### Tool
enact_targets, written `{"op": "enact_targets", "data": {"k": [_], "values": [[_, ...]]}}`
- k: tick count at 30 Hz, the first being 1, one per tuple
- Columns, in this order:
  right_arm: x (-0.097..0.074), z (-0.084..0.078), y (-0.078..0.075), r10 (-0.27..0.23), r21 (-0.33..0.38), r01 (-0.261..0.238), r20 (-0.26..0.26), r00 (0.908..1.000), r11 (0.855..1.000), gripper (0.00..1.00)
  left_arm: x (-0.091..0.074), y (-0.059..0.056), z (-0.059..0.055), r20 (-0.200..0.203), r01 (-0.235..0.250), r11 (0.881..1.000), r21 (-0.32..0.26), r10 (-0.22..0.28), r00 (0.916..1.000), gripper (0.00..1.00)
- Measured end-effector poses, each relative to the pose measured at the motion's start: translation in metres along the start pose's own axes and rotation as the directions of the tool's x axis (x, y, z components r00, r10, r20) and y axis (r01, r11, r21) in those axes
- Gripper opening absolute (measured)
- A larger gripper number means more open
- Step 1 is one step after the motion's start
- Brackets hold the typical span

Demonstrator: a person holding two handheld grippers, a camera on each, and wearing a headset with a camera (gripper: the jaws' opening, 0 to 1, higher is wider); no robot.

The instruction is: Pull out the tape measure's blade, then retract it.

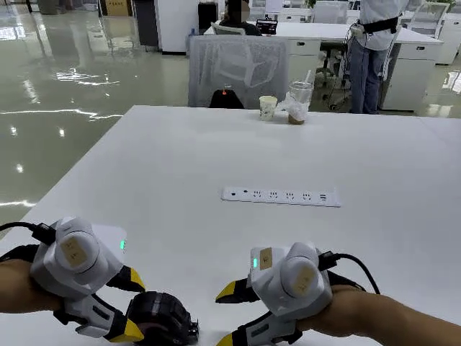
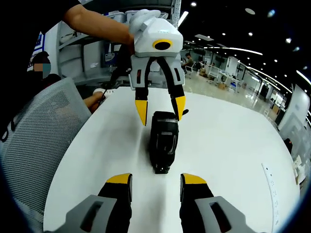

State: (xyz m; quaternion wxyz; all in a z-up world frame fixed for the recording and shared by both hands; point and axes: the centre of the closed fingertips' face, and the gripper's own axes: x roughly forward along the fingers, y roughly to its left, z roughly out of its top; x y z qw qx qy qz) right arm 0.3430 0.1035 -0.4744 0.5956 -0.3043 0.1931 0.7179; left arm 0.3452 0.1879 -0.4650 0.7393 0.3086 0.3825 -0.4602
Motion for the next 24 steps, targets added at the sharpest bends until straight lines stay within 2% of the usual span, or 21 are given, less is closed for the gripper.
{"op": "enact_targets", "data": {"k": [9, 13, 24], "values": [[0.014, -0.001, -0.007, 0.011, -0.012, -0.011, -0.025, 0.9996, 1.000, 0.33, 0.007, 0.004, -0.006, -0.037, 0.044, 0.999, 0.013, -0.043, 0.9984, 0.30], [0.020, -0.002, -0.009, 0.021, 0.006, -0.021, -0.026, 0.9994, 1.000, 0.29, 0.007, 0.007, -0.008, -0.054, 0.060, 0.998, 0.015, -0.059, 0.9968, 0.26], [0.033, -0.007, -0.008, 0.041, 0.025, -0.040, -0.043, 0.9982, 0.999, 0.24, 0.010, 0.005, -0.008, -0.057, 0.081, 0.995, 0.055, -0.078, 0.9954, 0.24]]}}
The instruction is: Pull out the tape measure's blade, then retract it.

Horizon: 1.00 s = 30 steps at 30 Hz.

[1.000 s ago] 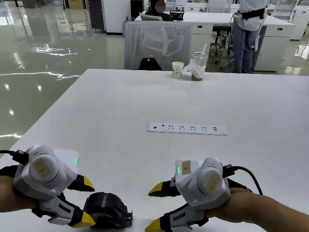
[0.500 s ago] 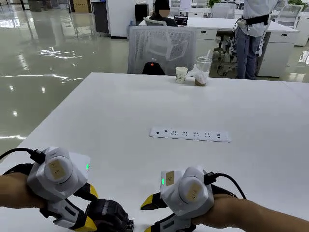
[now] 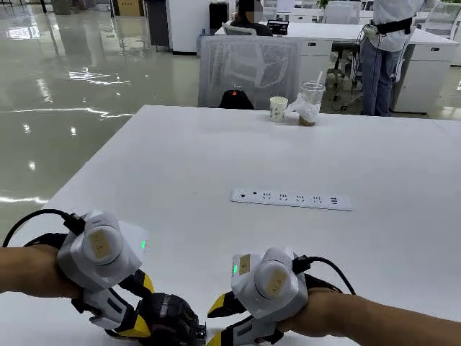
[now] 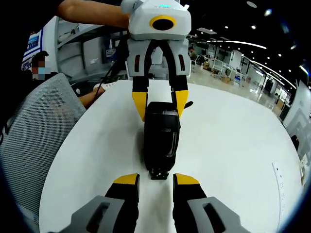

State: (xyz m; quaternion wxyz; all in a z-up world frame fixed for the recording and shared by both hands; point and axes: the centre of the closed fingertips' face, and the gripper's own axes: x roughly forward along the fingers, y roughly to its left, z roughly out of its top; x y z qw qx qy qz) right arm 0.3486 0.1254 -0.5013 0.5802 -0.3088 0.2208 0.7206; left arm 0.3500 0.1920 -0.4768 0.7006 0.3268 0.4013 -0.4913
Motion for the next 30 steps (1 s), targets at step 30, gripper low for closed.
{"op": "enact_targets", "data": {"k": [30], "values": [[0.023, -0.007, -0.005, -0.018, 0.008, 0.018, -0.039, 0.9991, 1.000, 0.11, 0.001, -0.001, -0.001, -0.004, 0.044, 0.999, 0.005, -0.044, 0.9990, 0.24]]}}
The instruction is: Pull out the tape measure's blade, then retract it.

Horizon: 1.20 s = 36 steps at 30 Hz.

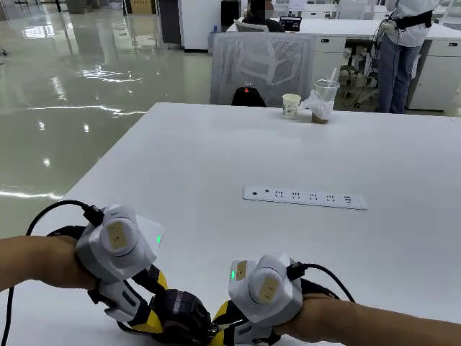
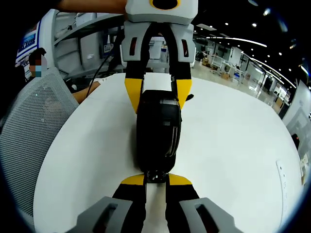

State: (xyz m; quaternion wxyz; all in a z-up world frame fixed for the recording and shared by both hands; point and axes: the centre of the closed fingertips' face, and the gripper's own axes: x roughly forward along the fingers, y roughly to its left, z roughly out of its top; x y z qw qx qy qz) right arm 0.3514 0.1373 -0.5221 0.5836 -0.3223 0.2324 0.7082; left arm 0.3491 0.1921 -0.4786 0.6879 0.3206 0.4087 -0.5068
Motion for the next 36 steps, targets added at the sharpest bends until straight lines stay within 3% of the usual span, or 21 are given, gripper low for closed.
{"op": "enact_targets", "data": {"k": [4, 10, 36], "values": [[0.0005, 0.0000, -0.0005, -0.002, 0.011, 0.002, -0.004, 1.0000, 1.000, 0.10, 0.0008, -0.0002, 0.0004, 0.002, 0.005, 1.000, -0.006, -0.005, 1.0000, 0.25], [0.0008, -0.0007, -0.0006, 0.000, 0.018, 0.000, -0.006, 1.0000, 1.000, 0.10, 0.0079, -0.0002, 0.0004, -0.026, 0.003, 1.000, 0.012, -0.003, 0.9997, 0.26], [-0.0029, -0.0031, 0.0015, 0.013, 0.019, -0.013, -0.013, 0.9998, 1.000, 0.08, 0.0068, -0.0014, -0.0019, -0.027, 0.012, 1.000, 0.024, -0.012, 0.9996, 0.24]]}}
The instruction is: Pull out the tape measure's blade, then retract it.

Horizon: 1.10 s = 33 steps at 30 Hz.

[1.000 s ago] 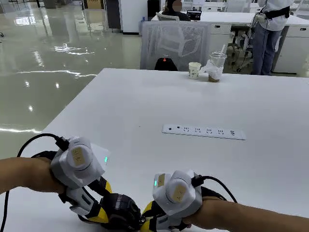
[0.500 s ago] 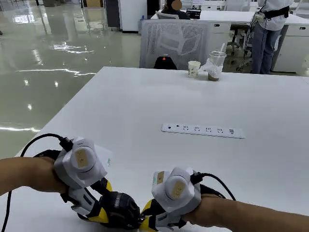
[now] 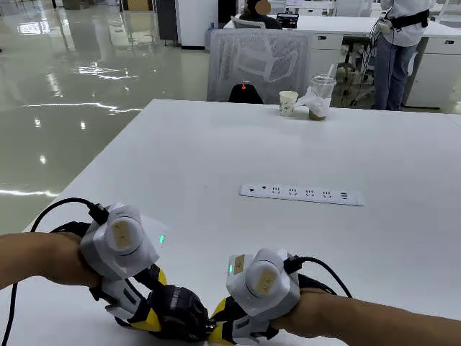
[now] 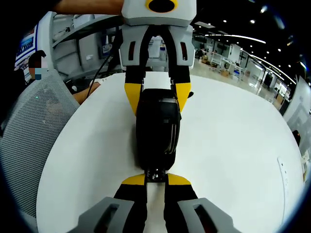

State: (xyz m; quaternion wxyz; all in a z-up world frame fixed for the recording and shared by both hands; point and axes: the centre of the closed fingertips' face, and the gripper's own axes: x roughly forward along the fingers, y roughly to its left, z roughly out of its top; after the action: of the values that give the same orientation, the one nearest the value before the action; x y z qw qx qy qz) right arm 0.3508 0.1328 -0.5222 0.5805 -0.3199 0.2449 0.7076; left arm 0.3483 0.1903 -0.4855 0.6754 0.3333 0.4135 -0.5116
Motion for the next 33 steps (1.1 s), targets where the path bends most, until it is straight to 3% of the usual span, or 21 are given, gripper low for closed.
{"op": "enact_targets", "data": {"k": [33], "values": [[-0.025, -0.027, 0.000, -0.002, 0.003, 0.002, -0.015, 0.9999, 1.000, 0.09, 0.000, 0.001, 0.001, -0.001, 0.010, 1.000, -0.011, -0.010, 1.0000, 0.24]]}}
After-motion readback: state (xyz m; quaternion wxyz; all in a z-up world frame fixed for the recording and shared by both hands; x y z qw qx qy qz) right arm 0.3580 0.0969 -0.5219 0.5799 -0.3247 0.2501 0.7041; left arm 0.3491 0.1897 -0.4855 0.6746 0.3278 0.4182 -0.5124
